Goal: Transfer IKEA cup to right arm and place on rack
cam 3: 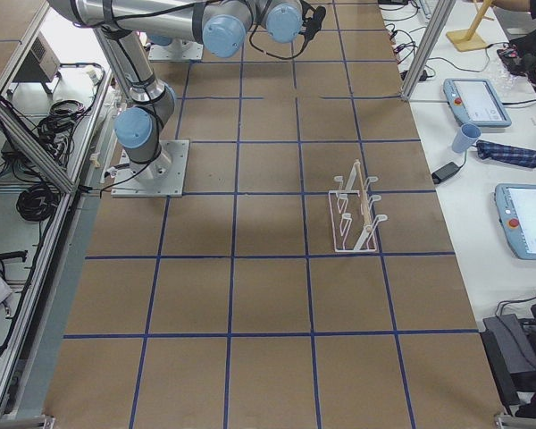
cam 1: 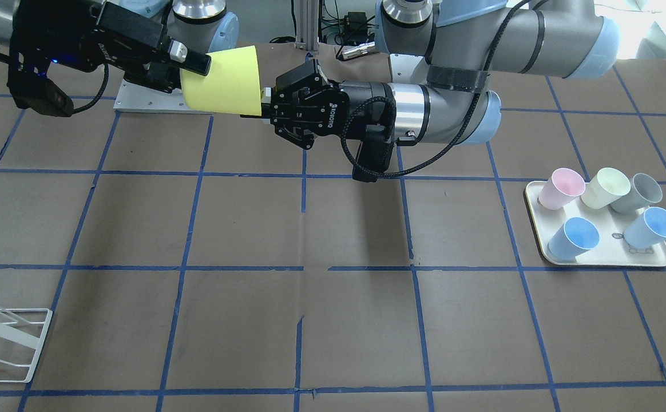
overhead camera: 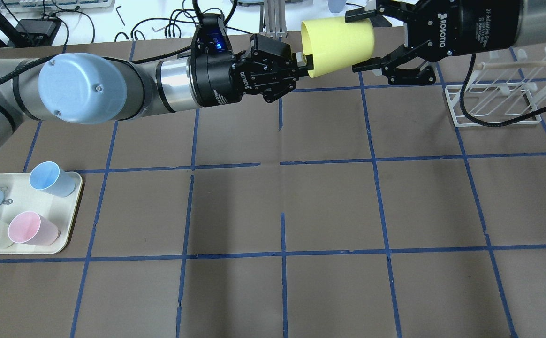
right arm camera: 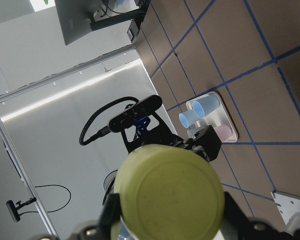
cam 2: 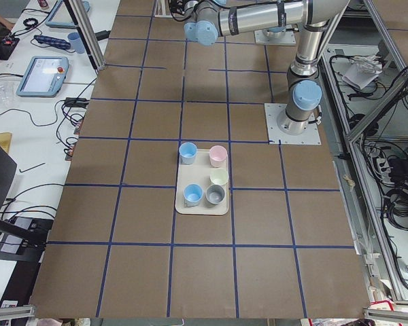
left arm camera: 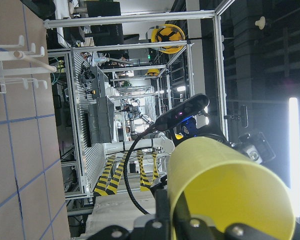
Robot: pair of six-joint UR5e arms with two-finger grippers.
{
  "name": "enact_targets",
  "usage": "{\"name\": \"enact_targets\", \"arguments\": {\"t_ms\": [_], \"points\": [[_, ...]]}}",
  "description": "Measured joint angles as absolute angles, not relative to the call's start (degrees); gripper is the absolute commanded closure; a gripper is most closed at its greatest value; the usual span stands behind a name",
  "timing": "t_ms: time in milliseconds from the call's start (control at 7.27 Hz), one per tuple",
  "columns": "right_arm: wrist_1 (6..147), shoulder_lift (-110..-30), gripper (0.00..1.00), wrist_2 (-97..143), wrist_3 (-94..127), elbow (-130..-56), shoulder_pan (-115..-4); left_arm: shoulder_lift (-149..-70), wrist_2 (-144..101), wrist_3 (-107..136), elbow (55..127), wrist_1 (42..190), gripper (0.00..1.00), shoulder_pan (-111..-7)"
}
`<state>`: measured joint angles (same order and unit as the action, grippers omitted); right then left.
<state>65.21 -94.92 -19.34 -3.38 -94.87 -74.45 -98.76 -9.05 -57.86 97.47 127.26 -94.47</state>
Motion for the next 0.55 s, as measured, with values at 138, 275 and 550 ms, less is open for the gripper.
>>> {"name": "enact_targets", "arguments": {"t_ms": [138, 275, 550], "points": [[65.21, -94.92, 0.37, -19.34, -3.41, -94.82, -74.45, -98.69, -9.05, -57.71, 97.47, 127.26, 0.51, -94.43], [65.23, -94.90, 0.37, -19.34, -3.42, -94.78, -74.44, -98.56, -9.03, -57.63, 97.45, 127.26, 0.47, -94.41], [65.37, -94.82, 0.37, -19.35, -3.41, -94.72, -74.44, -97.98, -8.48, -56.42, 96.97, 127.43, 0.41, -93.87]]}}
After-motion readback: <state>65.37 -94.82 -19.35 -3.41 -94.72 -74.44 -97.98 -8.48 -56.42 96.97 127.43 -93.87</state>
